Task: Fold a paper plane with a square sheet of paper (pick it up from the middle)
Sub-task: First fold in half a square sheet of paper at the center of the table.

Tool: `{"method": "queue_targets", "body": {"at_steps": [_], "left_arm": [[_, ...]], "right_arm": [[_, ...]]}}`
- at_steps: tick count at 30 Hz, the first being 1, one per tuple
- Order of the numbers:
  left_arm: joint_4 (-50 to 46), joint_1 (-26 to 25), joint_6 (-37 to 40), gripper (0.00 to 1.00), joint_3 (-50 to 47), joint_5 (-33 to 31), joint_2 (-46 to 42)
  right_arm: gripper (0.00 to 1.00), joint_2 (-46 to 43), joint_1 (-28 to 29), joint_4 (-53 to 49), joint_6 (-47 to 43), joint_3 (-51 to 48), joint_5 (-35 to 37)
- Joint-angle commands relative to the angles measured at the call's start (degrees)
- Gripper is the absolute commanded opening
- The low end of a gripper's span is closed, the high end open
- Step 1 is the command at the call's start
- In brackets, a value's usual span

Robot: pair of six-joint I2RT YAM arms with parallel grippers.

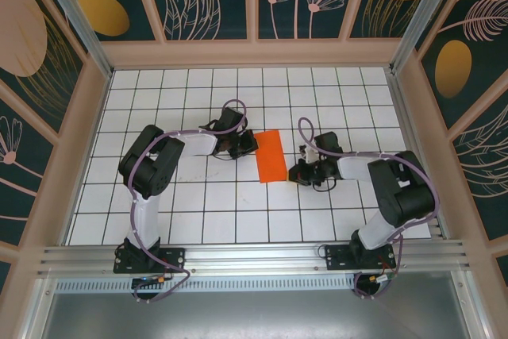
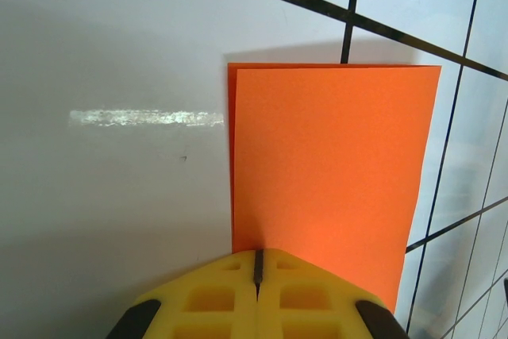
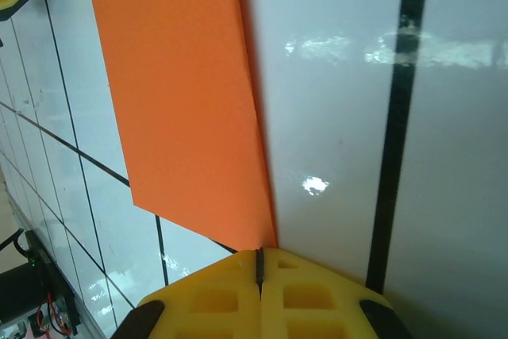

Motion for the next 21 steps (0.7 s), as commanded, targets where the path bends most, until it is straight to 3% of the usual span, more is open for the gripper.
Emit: {"method": "queue_targets", "body": {"at_steps": [1, 8, 12, 21], "left_arm": [[-11.54, 0.35, 3.2, 0.07, -1.56, -7.0, 3.53], [-12.74, 0.3, 8.97, 0.21, 9.6, -3.15, -0.97], [-13.88, 0.57, 9.45, 0.24, 13.06, -5.07, -2.78], [-11.13, 3.34, 4.89, 0.3, 2.69, -11.85, -12.29]], "right_arm": [[0.0, -3.01, 0.25, -2.11, 1.56, 3.86, 1.51], [0.0, -1.39, 4.27, -1.7, 3.86, 9.38, 9.67], [0.0, 3.54, 6.69, -1.96, 5.67, 11.85, 14.63], [0.0, 9.5, 10.91, -2.51, 11.64, 13.67, 18.12]]}}
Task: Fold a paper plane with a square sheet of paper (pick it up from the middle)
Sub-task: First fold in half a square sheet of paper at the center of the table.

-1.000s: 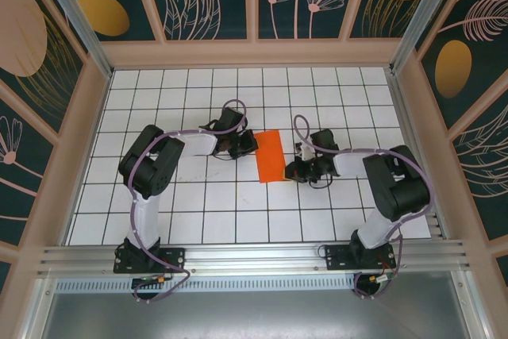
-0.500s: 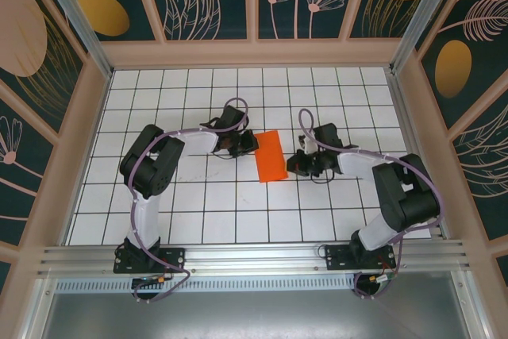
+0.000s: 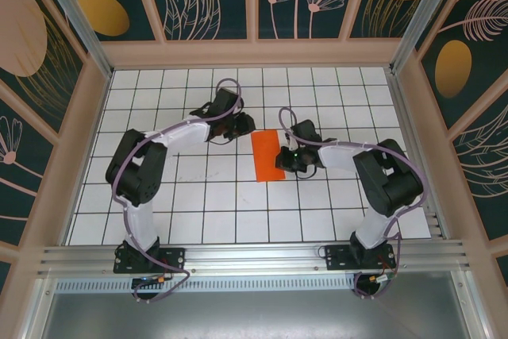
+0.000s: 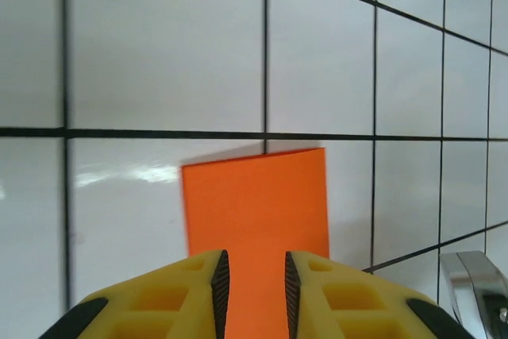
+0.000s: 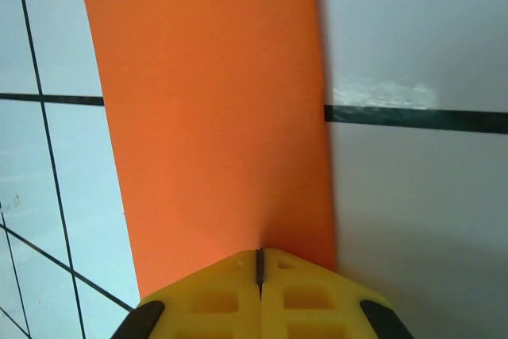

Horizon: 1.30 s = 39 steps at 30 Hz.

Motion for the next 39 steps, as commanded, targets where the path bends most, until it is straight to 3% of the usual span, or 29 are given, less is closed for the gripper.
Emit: {"method": "queue_targets", "body": {"at_steps": [1, 7, 13, 19, 27, 35, 39], "left_arm": [[-0.05, 1.7, -2.28, 0.32, -5.14, -4.5, -5.18], [1.36, 3.99, -4.3, 0.47, -14.64, -9.18, -14.31], [3.64, 4.94, -6.16, 0.7, -23.93, -12.77, -22.42], [6.83, 5.08, -7.03, 0.98, -29.06, -13.33, -27.08], [11.63, 5.04, -8.35, 0.98, -31.96, -7.79, -29.88], [16.0, 5.05, -9.0, 0.98, -33.18, 0.28, -30.21], [16.92, 4.82, -9.53, 0.93, -33.43, 2.88, -30.2]], "right_arm": [[0.0, 1.81, 2.58, -1.23, 4.55, 0.64, 2.53], [0.0, 5.16, 7.59, 0.98, 13.99, 2.91, 2.95], [0.0, 10.75, 11.53, 5.84, 22.15, 12.15, 2.93], [0.0, 10.37, 10.64, 3.73, 16.99, 18.59, 5.02], [0.0, 16.97, 6.32, -8.5, 4.88, 29.18, 7.7], [0.0, 21.6, 3.94, -12.81, 3.94, 33.42, 10.45], [0.0, 21.43, 3.43, -13.99, 5.75, 32.56, 12.38]]}}
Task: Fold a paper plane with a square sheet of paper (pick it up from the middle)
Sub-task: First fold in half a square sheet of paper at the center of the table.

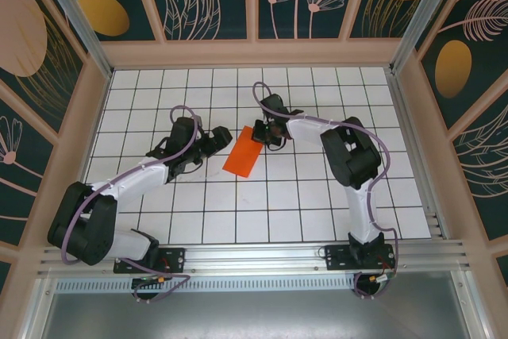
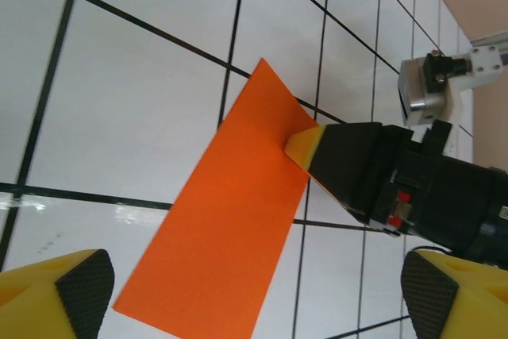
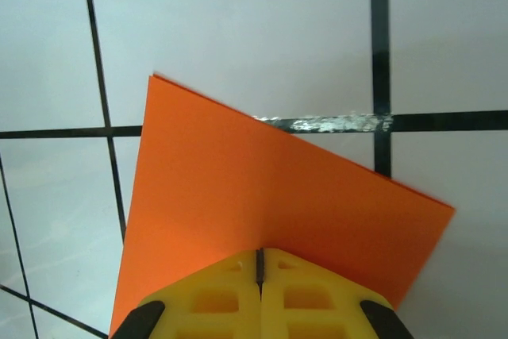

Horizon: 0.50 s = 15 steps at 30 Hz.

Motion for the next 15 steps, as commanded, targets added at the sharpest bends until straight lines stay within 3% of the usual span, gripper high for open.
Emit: {"method": "queue_targets", "body": {"at_steps": [1, 8, 15], "left_arm": [[3.35, -0.09, -0.95, 0.92, -1.2, 4.29, -1.05], [4.98, -2.96, -1.22, 0.74, -0.79, 7.23, 0.52], [12.77, -7.99, -6.03, 0.44, -0.87, 9.83, 5.88]], "right_arm": [[0.0, -0.2, -0.66, -4.5, 0.91, -0.33, 3.49], [0.0, -8.47, -1.24, -1.2, 7.78, -10.96, 6.7], [0.0, -18.97, -2.11, 13.43, 5.03, -21.6, -2.92]]}}
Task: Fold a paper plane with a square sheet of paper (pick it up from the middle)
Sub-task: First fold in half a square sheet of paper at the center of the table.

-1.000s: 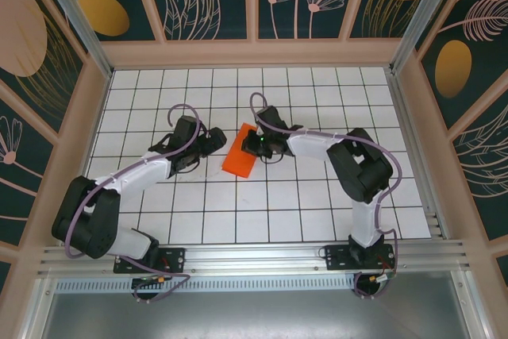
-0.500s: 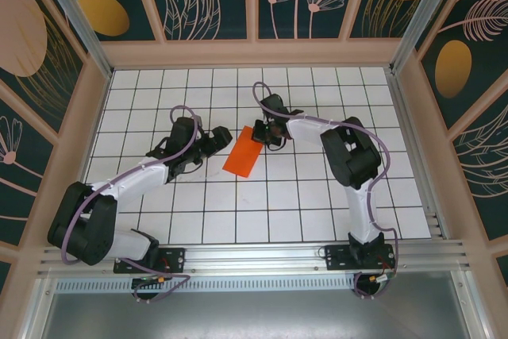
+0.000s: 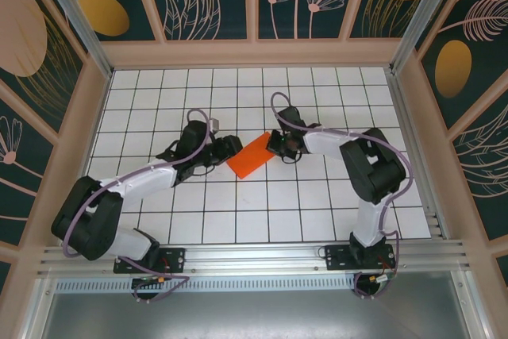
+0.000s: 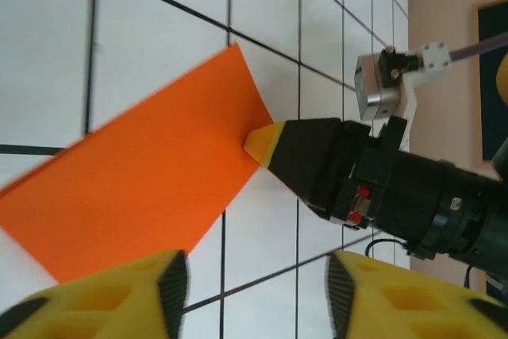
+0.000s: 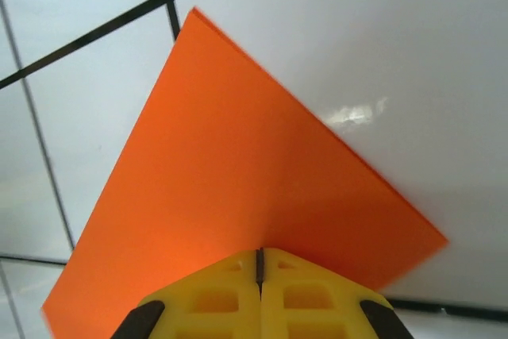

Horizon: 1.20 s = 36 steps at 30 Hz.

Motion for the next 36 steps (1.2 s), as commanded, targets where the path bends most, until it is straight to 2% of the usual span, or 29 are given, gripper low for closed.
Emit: {"method": "queue_targets", "body": {"at_steps": [1, 7, 10, 26, 36], "left_arm": [[6.18, -2.13, -3.59, 0.39, -0.03, 2.52, 3.9], [7.68, -5.38, -6.5, 0.22, 2.4, 1.04, 9.81], [6.84, -6.19, -7.03, 0.18, 4.0, 0.45, 12.3], [2.36, -7.3, -6.85, 0.06, 7.89, -0.28, 19.67], [-0.27, -7.3, -5.46, 0.04, 8.67, -2.22, 22.31]], "right_arm": [[0.0, -5.43, -0.32, 8.39, -1.18, -3.25, -5.2], [0.0, -8.72, -0.3, 18.48, 2.3, -13.1, -13.04], [0.0, -8.68, -0.06, 21.4, 3.63, -15.72, -14.87], [0.0, -2.76, 0.42, 22.67, 2.09, -12.59, -16.07], [0.0, -0.27, 0.29, 22.45, 0.49, -11.67, -17.39]]}}
